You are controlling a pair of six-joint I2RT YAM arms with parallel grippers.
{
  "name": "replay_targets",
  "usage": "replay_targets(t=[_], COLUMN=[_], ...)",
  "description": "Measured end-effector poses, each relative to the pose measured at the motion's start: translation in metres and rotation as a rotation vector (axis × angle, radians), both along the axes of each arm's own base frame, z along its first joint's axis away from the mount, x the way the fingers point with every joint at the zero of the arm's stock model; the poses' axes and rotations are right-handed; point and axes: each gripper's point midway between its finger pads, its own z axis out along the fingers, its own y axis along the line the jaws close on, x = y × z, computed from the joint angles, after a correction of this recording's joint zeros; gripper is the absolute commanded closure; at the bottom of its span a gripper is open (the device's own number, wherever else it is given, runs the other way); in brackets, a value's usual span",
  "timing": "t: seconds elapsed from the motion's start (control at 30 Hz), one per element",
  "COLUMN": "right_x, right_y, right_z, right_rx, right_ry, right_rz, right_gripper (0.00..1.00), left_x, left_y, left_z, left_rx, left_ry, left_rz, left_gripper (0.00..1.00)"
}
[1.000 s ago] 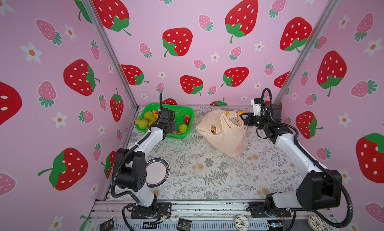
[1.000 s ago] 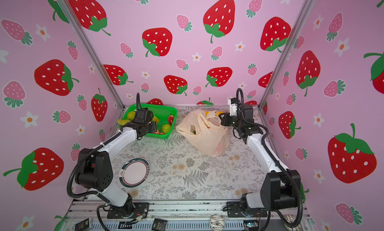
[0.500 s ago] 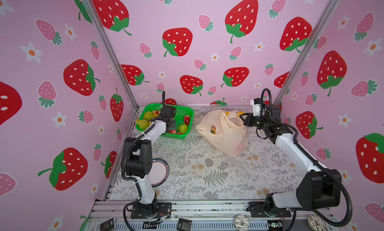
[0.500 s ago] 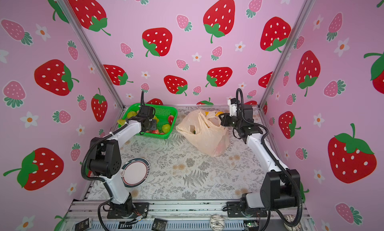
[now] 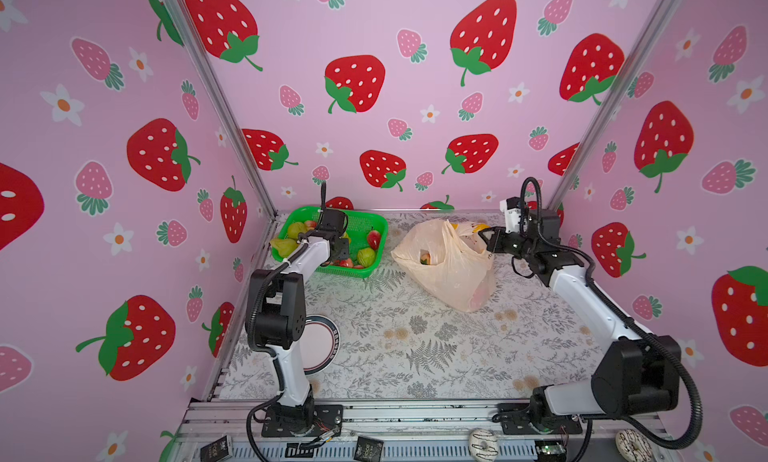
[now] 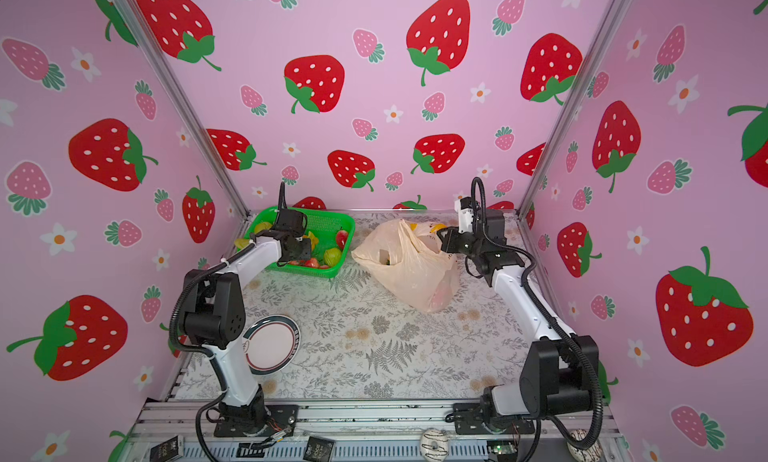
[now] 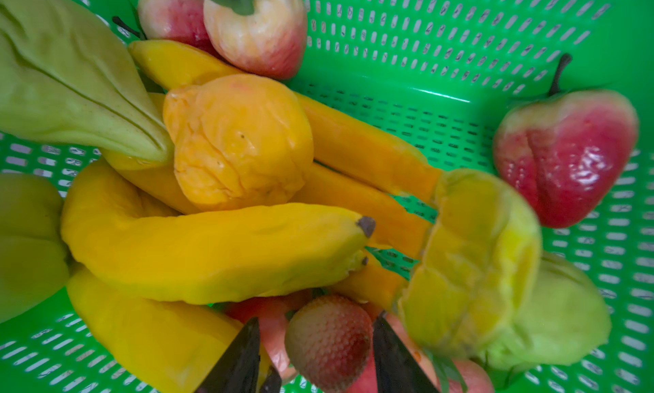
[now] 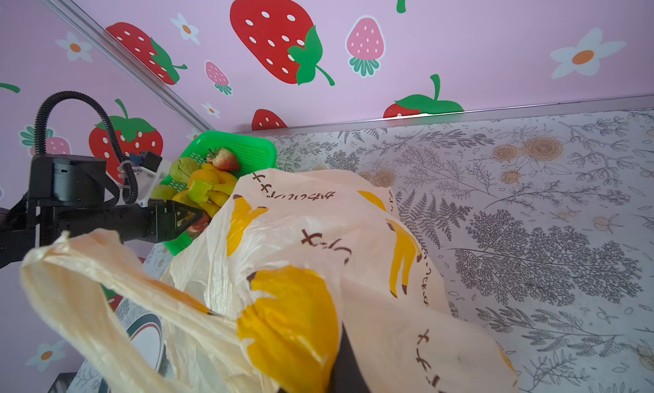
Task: Place the fake fruits into the plastic bag and tie a complex knot
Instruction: 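Lower the left gripper toward the red strawberry in the basket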
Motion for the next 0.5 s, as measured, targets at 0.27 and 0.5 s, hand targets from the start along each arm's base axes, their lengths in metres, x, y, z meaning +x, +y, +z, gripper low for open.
replay_targets(t=[0.27,0.5], right_x=[0.0,0.0], right_y=[0.0,0.0], right_z=[0.0,-0.0001], right_rx=[0.0,0.0], right_ry=[0.0,0.0], right_rz=[0.0,0.0], right_gripper=[0.92,0.93], left_x=[-0.0001,0.0006], left_y=[-0.0064,-0.0086], left_z=[-0.0007,0.0004], left_rx=[-0.033,-0.043], left_ry=[0.003,0.002], left_rz=[-0.018,-0.024], left_gripper=[0.55,0.59])
